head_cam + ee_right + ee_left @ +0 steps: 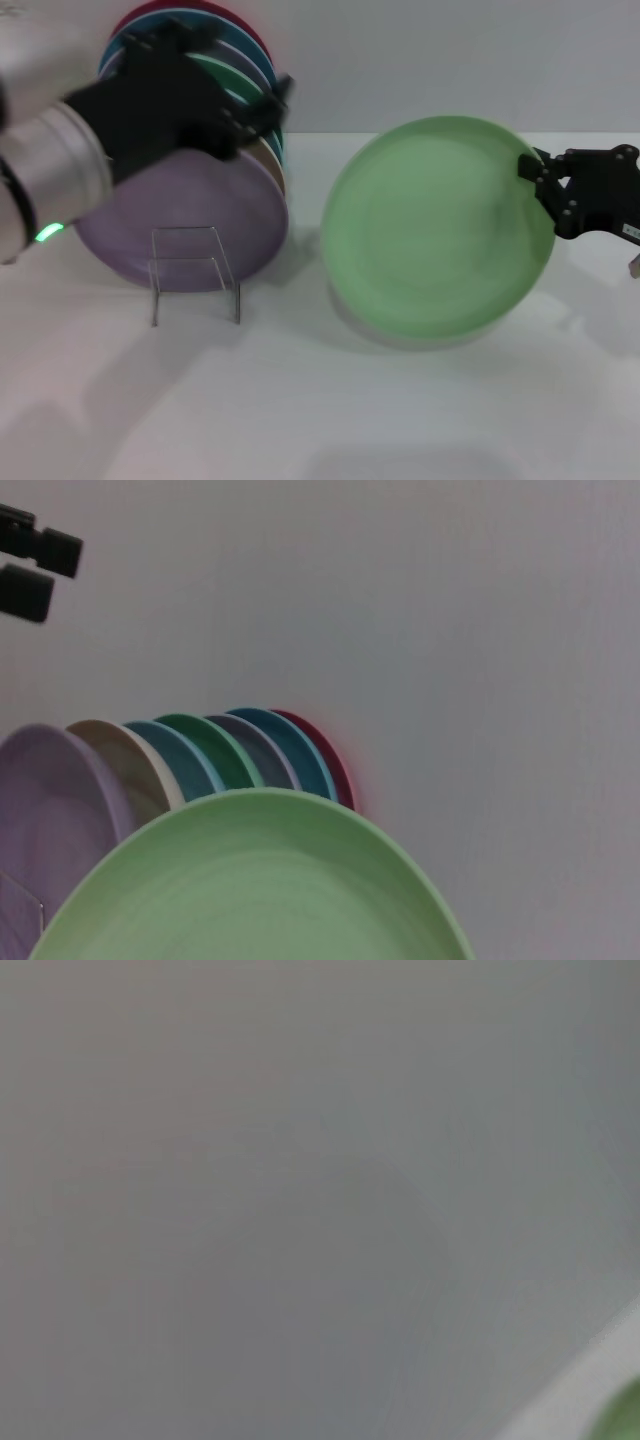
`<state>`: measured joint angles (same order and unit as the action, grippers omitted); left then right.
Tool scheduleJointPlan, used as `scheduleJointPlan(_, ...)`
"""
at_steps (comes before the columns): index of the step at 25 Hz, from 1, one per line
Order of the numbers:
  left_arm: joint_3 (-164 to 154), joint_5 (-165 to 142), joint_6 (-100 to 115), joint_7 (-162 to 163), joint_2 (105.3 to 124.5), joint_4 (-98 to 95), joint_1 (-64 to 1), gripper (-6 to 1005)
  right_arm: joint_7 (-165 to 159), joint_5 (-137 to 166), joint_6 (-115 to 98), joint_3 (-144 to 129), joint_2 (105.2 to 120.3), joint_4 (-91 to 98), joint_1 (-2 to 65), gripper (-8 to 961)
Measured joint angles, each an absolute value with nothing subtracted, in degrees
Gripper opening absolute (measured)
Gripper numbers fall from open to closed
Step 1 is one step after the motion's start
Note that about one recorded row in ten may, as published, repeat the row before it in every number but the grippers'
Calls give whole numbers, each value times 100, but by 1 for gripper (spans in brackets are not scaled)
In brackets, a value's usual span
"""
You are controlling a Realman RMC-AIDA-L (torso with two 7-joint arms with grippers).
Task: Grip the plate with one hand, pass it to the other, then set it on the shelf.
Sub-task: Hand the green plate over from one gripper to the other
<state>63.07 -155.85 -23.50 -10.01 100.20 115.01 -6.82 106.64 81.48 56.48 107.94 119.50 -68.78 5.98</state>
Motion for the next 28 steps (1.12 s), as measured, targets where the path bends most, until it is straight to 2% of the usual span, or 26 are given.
scheduleJointPlan(1, 6307, -15585, -2350, -1001, 10020, 11501, -682, 732, 10664, 8148, 5648, 10794, 11950, -6878, 598, 35)
scheduleJointPlan(2, 6387, -15203, -2559, -1343, 10105, 11507, -750, 730, 10674, 8144, 5652, 10791, 11950, -6875, 611, 35)
scheduleJointPlan(3, 6726, -14331, -3203, -2248, 10386, 11477, -890, 729, 10687, 8142, 5672, 10791, 11947, -6888, 620, 36)
scheduleJointPlan(5, 7159, -13747, -3799, -3093, 10805, 11415, -937, 725, 10759, 8138, 5691, 10792, 11941, -6897, 635, 36)
scheduleJointPlan(8, 7889, -13364, -4734, -4242, 11615, 11319, -867, 720, 10925, 8137, 5697, 10745, 11940, -6864, 681, 37)
scheduleJointPlan(9, 7889, -13364, -4734, -4242, 11615, 11319, -867, 718, 10925, 8137, 5697, 10745, 11940, -6864, 681, 38)
scheduleJointPlan(10, 8121, -13216, -5050, -4550, 11796, 11216, -916, 716, 11027, 8116, 5700, 10625, 11942, -6858, 704, 38)
scheduleJointPlan(14, 8205, -12962, -5142, -4616, 11752, 10954, -1096, 709, 11142, 8062, 5709, 10525, 11937, -6850, 715, 40)
scheduleJointPlan(28, 8268, -12935, -5066, -4984, 11804, 10370, -1214, 684, 11359, 7877, 5800, 10198, 11923, -6942, 878, 45)
